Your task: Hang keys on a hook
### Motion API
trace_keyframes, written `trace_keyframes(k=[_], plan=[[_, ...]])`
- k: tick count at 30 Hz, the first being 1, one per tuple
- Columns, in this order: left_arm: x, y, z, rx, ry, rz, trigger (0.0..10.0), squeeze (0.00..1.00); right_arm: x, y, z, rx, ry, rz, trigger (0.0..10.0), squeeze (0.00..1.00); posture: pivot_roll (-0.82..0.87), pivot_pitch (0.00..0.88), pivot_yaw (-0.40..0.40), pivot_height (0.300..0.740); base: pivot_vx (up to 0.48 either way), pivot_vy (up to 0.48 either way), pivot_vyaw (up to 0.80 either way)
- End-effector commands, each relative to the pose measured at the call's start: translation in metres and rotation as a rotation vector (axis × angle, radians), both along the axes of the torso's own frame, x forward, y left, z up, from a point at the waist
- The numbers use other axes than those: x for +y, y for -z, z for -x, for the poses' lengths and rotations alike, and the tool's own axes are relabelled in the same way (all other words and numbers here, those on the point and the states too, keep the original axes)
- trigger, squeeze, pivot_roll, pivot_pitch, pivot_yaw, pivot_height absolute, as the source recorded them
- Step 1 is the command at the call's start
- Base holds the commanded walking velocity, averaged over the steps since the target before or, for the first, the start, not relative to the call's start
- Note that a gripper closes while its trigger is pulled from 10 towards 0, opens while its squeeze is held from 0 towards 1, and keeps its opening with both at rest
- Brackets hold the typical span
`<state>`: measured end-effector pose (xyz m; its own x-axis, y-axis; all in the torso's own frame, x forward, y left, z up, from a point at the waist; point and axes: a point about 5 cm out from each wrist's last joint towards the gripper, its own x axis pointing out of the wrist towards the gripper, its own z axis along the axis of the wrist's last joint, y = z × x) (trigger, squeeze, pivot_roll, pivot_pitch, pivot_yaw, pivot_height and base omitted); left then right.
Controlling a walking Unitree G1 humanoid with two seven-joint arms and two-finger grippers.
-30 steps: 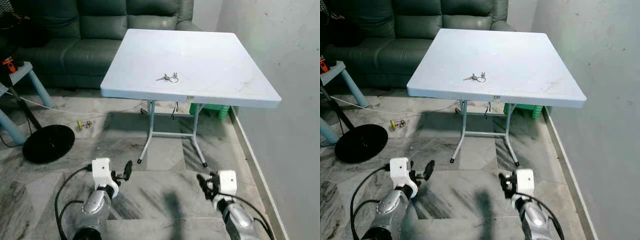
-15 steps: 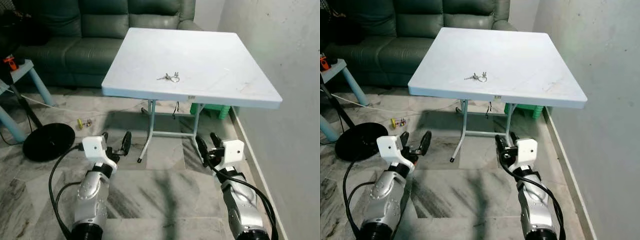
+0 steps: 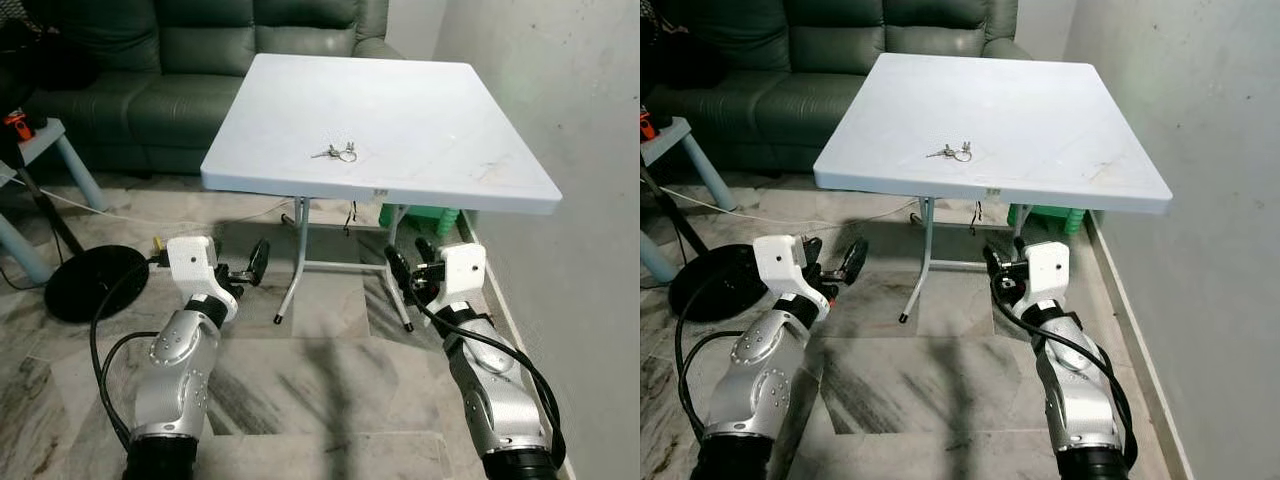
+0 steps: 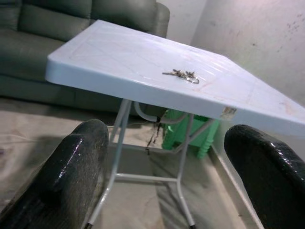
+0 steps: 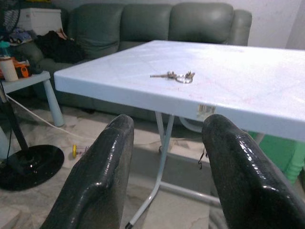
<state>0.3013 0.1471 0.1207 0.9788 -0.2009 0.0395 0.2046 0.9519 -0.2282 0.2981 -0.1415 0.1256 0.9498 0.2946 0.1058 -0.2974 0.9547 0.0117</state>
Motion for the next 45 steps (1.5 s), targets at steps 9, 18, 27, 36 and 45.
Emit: trace_keyframes(k=[9,18,27,36,45], plan=[[0.001,-0.01,0.01,0.006,-0.014,-0.004,10.0,0.0,0.005,-0.019,0.011,-0.054,0.003,-0.026,10.0,0.0,-0.01,0.0,-0.033,0.732,0.0,0.0,0.0],[0.004,-0.009,0.013,0.029,-0.011,-0.003,10.0,0.0,0.007,-0.016,0.015,-0.026,-0.042,-0.045,10.0,1.0,0.0,0.0,-0.034,0.732,0.0,0.0,0.0],[0.003,-0.004,0.016,0.045,0.003,-0.007,10.0,0.0,0.008,-0.016,0.015,-0.026,-0.031,0.011,10.0,0.0,0.0,0.0,-0.035,0.732,0.125,0.0,0.0],[0.003,-0.001,0.016,0.057,0.004,-0.003,10.0,0.0,0.009,-0.015,0.016,-0.023,-0.043,0.019,10.0,0.0,0.0,0.0,-0.039,0.732,0.321,0.0,0.0],[0.001,0.001,0.018,0.061,0.007,0.006,10.0,0.0,0.008,-0.014,0.018,-0.017,-0.052,0.024,10.0,0.0,0.0,0.0,-0.047,0.732,0.355,0.0,0.0]])
